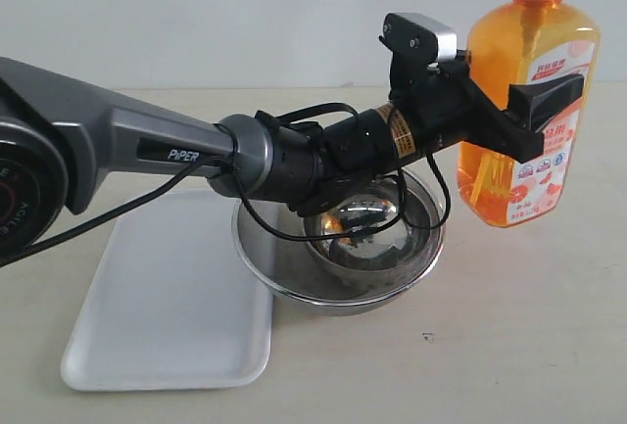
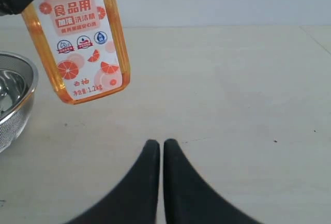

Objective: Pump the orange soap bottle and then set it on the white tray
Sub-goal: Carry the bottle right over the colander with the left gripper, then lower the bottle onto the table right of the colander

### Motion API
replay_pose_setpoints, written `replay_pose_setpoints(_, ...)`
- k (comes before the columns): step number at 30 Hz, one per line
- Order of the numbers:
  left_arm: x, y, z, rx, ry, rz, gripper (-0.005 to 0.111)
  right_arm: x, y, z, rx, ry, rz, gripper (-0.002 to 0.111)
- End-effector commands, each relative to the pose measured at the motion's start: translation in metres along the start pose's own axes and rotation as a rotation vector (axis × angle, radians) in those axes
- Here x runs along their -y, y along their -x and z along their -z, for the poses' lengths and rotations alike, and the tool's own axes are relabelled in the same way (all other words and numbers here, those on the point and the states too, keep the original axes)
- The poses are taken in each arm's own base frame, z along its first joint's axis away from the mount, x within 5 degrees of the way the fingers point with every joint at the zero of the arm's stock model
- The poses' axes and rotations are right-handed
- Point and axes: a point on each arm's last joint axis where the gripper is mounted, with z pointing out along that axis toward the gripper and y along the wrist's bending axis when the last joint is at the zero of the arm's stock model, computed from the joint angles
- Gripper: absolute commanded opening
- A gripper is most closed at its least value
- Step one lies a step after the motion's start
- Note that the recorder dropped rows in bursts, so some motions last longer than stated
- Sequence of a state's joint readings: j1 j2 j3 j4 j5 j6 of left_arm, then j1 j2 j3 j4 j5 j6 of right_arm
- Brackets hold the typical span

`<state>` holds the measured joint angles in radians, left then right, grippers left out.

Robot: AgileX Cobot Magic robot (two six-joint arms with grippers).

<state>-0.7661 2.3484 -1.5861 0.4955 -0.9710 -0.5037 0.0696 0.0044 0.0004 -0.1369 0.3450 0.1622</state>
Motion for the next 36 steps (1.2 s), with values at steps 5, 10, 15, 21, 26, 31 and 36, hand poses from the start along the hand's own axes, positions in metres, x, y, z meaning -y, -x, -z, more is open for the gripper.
replay_pose_setpoints(5,0.007,0.016,-0.005,0.069,-0.042,-0.046,0.005,0.000,0.001,0.000,0.016,-0.001,0.004,0.000)
replay_pose_setpoints(10,0.003,0.002,-0.003,0.063,-0.025,-0.019,0.005,0.000,0.001,0.000,0.016,-0.001,0.004,0.000)
replay_pose_setpoints(15,0.000,-0.014,-0.001,0.051,-0.013,-0.023,0.005,0.000,0.001,0.000,0.016,-0.001,0.004,0.000)
replay_pose_setpoints(21,0.000,-0.015,-0.001,0.038,-0.019,-0.029,0.005,0.000,0.001,0.000,0.016,-0.001,0.004,0.000)
replay_pose_setpoints(26,-0.001,-0.019,-0.001,-0.006,-0.007,-0.036,0.005,0.000,0.001,0.000,0.016,-0.001,0.004,0.000)
replay_pose_setpoints(31,-0.001,-0.019,-0.001,-0.007,-0.006,-0.033,0.005,0.000,0.001,0.000,0.016,-0.001,0.004,0.000)
replay_pose_setpoints(36,-0.001,-0.019,-0.001,-0.005,-0.007,-0.033,0.005,0.000,0.001,0.000,0.016,-0.001,0.004,0.000)
